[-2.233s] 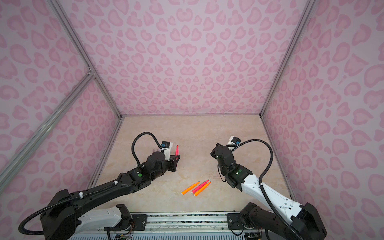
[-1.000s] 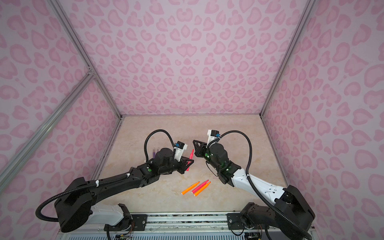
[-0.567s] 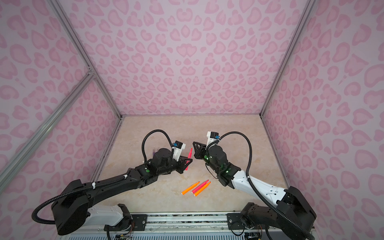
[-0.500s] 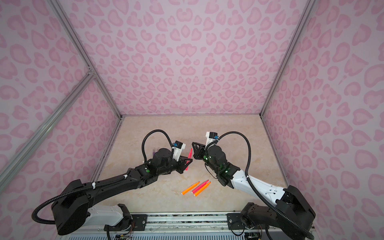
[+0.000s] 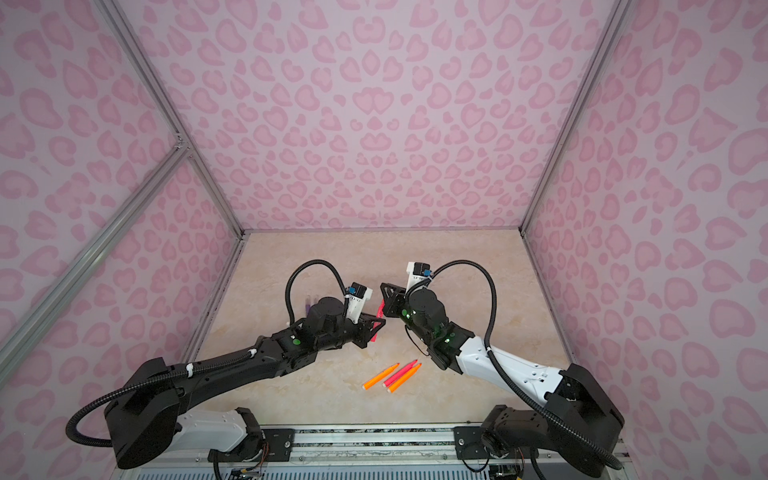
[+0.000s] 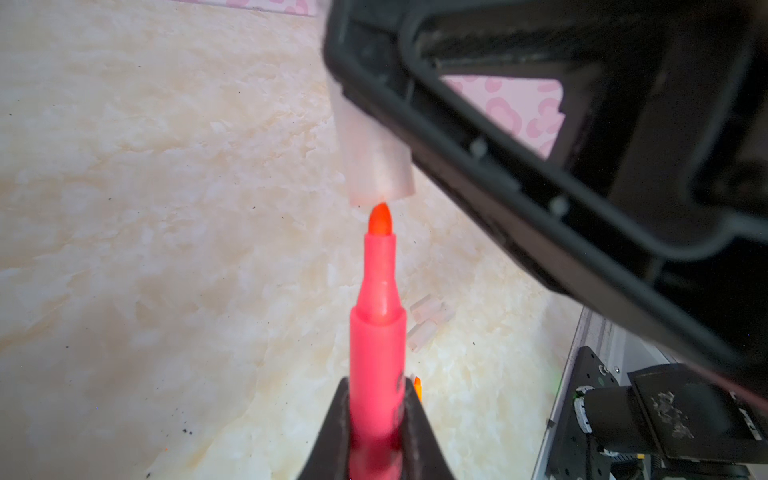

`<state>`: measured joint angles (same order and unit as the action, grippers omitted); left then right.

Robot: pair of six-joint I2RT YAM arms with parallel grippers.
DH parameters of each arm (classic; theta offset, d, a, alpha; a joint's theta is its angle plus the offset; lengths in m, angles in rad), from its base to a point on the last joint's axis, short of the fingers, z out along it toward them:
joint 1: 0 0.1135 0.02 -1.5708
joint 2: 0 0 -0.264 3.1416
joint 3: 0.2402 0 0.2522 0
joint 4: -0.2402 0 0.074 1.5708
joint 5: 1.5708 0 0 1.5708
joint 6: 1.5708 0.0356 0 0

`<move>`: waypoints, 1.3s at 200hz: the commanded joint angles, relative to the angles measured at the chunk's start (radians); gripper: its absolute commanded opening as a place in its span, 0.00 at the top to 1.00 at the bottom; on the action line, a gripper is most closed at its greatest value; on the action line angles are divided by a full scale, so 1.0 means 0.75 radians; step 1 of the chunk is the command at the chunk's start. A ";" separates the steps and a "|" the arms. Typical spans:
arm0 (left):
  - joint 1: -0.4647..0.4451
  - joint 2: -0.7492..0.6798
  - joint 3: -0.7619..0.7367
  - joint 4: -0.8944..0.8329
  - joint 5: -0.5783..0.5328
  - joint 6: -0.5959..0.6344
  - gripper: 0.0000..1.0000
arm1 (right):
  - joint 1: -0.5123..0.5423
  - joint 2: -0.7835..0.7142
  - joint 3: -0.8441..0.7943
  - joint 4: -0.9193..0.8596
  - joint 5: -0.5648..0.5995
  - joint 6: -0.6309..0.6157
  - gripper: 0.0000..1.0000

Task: Insert the pens into the pen caps
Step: 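Align the held cap above the pink highlighter tip with the right gripper, then push the cap down over the highlighter tip with the right gripper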

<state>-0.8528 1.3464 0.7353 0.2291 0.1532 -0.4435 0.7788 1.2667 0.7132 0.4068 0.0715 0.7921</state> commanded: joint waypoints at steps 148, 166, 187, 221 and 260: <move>-0.001 -0.087 -0.041 0.008 -0.165 -0.009 0.97 | 0.094 0.067 0.032 0.013 0.075 -0.015 1.00; -0.002 -0.106 -0.048 0.004 -0.187 -0.008 0.97 | 0.104 0.082 0.047 0.010 0.078 -0.023 1.00; -0.001 -0.118 -0.053 0.001 -0.204 -0.008 0.97 | 0.112 0.101 0.063 0.004 0.083 -0.033 1.00; 0.000 -0.136 -0.063 -0.007 -0.247 -0.012 0.97 | 0.122 0.120 0.079 -0.004 0.084 -0.034 1.00; 0.002 -0.131 -0.050 -0.044 -0.316 -0.029 0.97 | 0.141 0.131 0.052 0.070 0.073 -0.025 1.00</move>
<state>-0.8547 1.2522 0.6891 0.1787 -0.0170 -0.4515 0.8776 1.3579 0.7700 0.4145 0.1341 0.7750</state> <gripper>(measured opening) 0.171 0.137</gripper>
